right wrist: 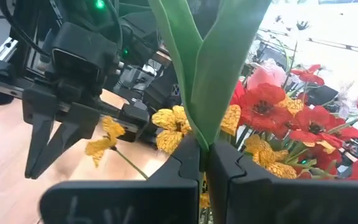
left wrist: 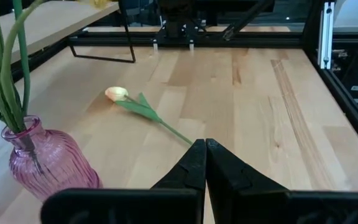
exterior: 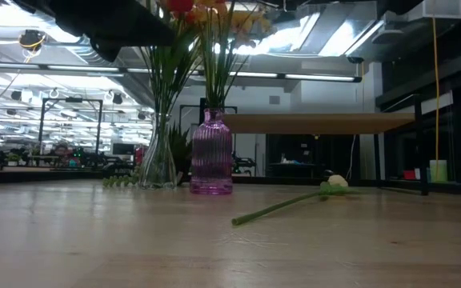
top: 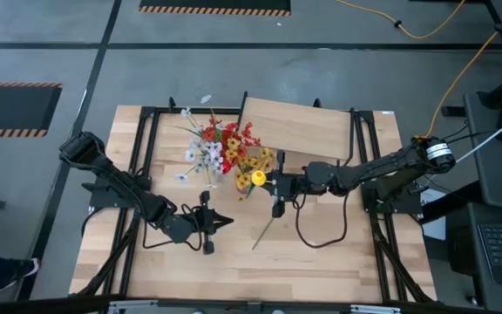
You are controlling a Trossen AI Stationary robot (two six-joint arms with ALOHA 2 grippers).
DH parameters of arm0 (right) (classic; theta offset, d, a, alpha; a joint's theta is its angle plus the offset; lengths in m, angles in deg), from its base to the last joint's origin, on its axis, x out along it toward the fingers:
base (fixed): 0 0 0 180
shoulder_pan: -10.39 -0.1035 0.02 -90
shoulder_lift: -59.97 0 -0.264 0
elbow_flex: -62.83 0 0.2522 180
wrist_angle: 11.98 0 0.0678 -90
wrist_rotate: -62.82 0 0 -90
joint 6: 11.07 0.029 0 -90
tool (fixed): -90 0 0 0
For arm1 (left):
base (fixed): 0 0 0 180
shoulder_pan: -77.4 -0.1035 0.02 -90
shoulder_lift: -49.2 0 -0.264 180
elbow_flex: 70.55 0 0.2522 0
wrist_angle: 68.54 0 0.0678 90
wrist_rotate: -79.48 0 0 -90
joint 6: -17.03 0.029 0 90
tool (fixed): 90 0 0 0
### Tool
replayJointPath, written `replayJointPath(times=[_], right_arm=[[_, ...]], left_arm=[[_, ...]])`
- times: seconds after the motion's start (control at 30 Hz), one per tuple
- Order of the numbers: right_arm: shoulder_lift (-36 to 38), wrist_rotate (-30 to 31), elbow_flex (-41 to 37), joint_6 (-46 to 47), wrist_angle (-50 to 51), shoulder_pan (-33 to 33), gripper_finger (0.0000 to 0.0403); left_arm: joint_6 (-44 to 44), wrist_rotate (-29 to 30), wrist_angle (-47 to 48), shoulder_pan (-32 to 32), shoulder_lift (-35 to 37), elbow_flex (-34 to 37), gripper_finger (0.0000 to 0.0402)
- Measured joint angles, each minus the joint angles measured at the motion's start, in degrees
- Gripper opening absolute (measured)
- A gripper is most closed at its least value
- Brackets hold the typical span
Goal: Pick and place flowers into a vace then onto a shelf
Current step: Put the yellow flower into the violet vase
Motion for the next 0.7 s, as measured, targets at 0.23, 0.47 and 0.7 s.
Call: replayJointPath(times=[0.23,0.47,0.7], right_arm=[[0.0,0.0,0.0,-0.4,-0.7,-1.2,0.0004],[0.0,1.0,0.0,-0.8,-1.4,-2.4,0.0004],[-0.1,4.9,-2.0,-3.5,-4.2,-4.0,0.0004]], left_arm=[[0.0,0.0,1.1,0.0,0.0,0.0,0.0003],[0.0,0.0,2.0,0.0,0.0,0.0,0.0002],[0.0,0.0,2.1,0.0,0.0,0.0,0.0001]])
